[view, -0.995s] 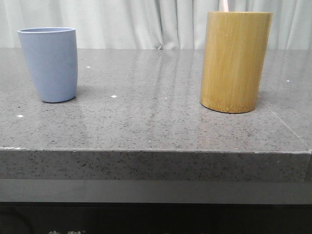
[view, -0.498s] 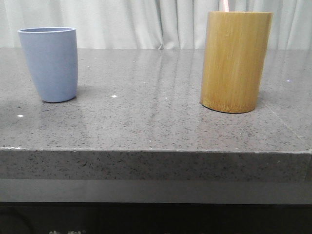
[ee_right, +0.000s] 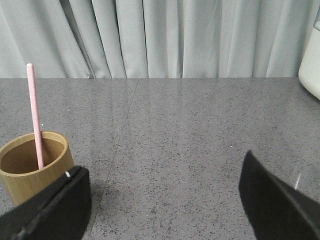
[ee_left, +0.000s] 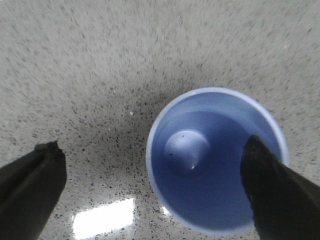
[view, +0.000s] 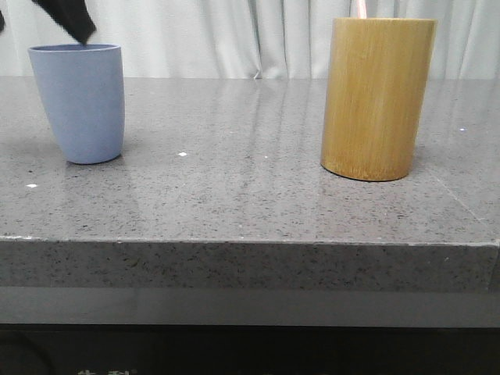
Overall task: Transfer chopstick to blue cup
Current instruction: 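Lower the left gripper over the blue cup and grasp its rim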
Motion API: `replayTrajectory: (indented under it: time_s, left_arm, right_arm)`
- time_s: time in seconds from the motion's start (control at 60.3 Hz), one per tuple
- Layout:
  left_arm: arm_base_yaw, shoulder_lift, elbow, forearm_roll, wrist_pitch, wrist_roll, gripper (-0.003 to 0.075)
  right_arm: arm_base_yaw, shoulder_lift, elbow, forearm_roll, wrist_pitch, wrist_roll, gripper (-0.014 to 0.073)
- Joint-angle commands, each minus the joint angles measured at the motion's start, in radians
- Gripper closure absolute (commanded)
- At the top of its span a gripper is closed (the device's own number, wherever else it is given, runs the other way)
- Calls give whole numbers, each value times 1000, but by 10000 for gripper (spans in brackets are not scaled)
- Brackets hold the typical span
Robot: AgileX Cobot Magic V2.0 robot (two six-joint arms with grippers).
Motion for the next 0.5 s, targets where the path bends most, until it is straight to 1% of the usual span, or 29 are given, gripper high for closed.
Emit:
replayTrajectory:
  time_s: [0.0,0.166,0.216,0.265,0.365,0.481]
  left_arm:
    - [-8,4,-42,-4,-14,1,29]
    - [-8,41,-44,-4,19,1,31]
    - [-8,43,-44,-4,34,1,55]
    - [-8,43,-44,-4,36,1,99]
    - [-8,43,-44,-4,36,1,232]
    - [-8,43,-44,-4,34,1,464]
  right_arm:
    - [2,14,-34,-8,-81,0,-21]
    - [2,14,-34,-8,-81,0,-21]
    - [2,14,-34,-8,-81,0,-21]
    - [2,14,-34,-8,-81,0,-21]
    - [2,14,-34,-8,-81,0,-21]
    - [2,14,-34,-8,-81,0,-21]
